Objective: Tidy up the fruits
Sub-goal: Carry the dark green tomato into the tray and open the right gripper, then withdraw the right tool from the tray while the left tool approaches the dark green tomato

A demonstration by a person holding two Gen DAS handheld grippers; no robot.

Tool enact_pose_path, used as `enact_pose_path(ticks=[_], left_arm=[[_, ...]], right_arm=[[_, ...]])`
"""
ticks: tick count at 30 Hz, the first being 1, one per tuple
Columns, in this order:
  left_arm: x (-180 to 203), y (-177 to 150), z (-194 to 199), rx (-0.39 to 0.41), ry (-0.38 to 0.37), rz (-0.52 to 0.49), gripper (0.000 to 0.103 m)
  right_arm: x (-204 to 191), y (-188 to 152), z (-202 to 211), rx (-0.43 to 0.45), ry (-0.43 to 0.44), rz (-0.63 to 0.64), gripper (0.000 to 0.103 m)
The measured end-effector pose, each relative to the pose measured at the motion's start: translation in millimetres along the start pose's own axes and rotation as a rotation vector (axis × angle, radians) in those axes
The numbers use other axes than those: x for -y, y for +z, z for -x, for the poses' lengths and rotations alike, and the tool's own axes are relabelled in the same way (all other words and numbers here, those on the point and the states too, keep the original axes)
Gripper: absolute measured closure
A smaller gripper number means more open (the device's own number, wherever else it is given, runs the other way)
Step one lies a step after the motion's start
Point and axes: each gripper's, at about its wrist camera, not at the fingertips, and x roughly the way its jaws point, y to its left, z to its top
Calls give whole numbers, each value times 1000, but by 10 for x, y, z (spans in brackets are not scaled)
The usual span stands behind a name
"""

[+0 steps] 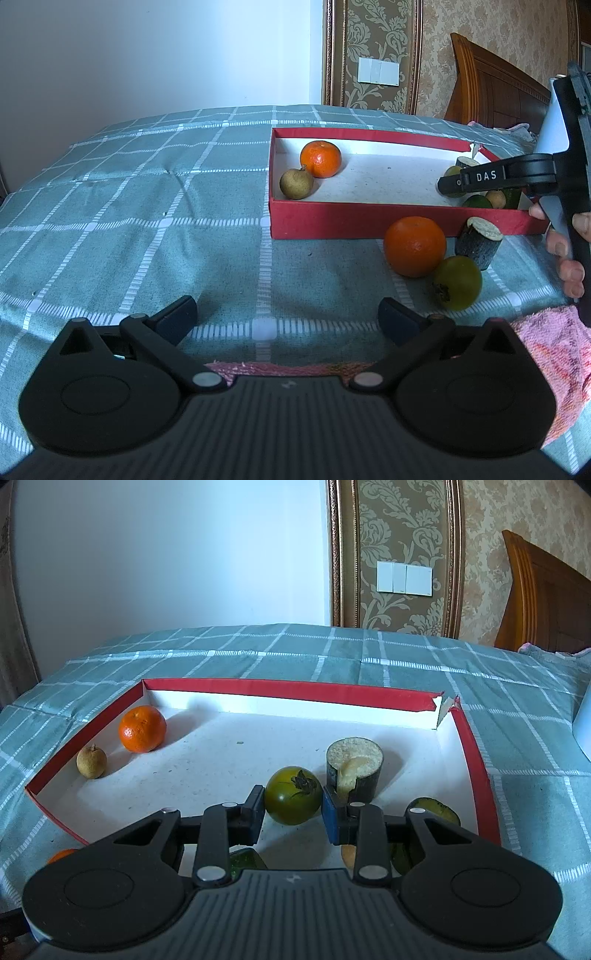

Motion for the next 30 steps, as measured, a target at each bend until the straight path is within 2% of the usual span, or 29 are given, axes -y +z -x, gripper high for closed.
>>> enact_pose_path(ticks=[9,12,15,24,29,30], left_arm=[[0,-2,0,0,0,0,0],[1,-2,0,0,0,0,0],[0,-3,0,0,0,0,0],[-1,-4,0,1,0,0,0],[0,-4,1,1,0,0,0],[-1,-4,1,1,0,0,0]], right_arm=[[34,-20,33,2,8,-26,70],[44,-32,69,6,15,-32,63],[50,-47,109,11,24,-37,60],[77,-103,240,24,36,-55,60],[114,-181,428,65,23,-78,58],[132,-191,480,76,22,-87,53]])
